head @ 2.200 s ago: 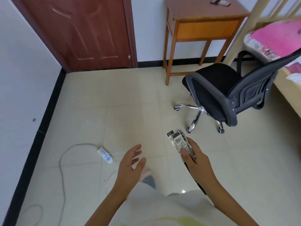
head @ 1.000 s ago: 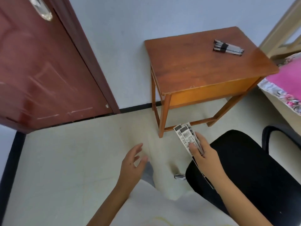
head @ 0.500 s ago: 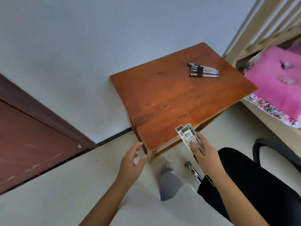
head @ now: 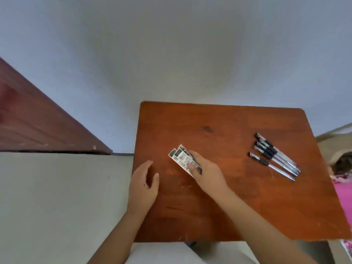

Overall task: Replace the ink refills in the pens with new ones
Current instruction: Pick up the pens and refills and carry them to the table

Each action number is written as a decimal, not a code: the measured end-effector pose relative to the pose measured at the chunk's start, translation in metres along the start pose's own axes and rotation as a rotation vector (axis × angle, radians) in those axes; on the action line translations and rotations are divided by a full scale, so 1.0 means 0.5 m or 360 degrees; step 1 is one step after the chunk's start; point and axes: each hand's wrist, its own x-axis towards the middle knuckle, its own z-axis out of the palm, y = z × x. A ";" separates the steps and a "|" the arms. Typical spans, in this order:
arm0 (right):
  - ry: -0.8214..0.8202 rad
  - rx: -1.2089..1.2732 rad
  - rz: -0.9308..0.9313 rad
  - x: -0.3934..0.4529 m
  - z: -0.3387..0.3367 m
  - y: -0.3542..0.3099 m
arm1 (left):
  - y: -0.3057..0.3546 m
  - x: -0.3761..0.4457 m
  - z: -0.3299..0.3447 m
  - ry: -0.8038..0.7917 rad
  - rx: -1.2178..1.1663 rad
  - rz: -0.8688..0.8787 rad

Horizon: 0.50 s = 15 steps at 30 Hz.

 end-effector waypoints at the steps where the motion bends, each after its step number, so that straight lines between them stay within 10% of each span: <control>1: -0.0036 -0.0097 -0.0051 0.035 -0.006 0.003 | 0.006 0.007 0.014 0.0107 0.0065 -0.0066; 15: 0.0113 -0.0861 -0.0381 0.300 0.035 -0.057 | -0.001 0.074 0.100 0.0274 0.0807 -0.0162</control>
